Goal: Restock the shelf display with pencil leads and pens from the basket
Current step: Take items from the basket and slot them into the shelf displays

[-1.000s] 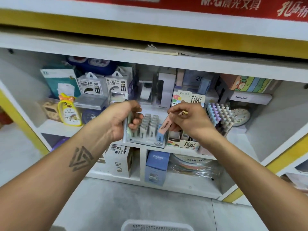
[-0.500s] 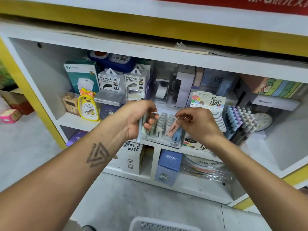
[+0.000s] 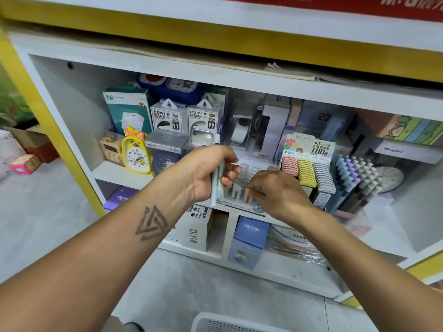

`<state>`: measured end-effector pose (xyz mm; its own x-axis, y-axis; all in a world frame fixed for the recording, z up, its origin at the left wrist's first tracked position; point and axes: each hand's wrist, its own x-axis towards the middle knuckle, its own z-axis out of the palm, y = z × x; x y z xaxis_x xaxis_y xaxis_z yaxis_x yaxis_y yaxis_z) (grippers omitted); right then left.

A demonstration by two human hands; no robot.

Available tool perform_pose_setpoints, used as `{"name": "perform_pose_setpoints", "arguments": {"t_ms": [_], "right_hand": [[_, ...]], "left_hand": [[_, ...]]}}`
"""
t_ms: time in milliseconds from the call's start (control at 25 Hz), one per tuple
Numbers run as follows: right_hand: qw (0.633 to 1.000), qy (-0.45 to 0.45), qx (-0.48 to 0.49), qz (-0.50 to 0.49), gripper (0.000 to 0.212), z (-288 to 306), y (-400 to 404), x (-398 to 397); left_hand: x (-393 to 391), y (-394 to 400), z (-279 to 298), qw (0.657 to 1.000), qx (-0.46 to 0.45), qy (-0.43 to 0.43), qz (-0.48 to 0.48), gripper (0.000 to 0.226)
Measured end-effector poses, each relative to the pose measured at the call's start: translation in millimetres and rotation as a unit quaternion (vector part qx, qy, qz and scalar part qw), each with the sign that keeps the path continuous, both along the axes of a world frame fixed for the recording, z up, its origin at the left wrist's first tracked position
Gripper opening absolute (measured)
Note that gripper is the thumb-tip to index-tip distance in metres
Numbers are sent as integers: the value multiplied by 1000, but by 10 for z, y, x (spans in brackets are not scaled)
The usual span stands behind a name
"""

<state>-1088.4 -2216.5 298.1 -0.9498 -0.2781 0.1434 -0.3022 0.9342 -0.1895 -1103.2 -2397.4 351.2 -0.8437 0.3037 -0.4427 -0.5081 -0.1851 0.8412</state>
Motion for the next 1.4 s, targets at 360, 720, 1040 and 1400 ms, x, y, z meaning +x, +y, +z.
{"name": "perform_pose_setpoints", "arguments": {"t_ms": [360, 720, 1040, 1400], "right_hand": [[798, -280, -534, -25, 21, 305, 93, 224], [808, -185, -553, -82, 19, 355, 305, 317], [795, -150, -582, -84, 18, 418, 426, 281], [873, -111, -471, -54, 14, 276, 185, 67]], "left_hand": [[90, 164, 54, 987, 126, 96, 15, 29], [140, 344, 40, 994, 15, 110, 4, 20], [97, 176, -27, 988, -115, 102, -11, 19], [-65, -184, -34, 984, -169, 47, 35, 19]]}}
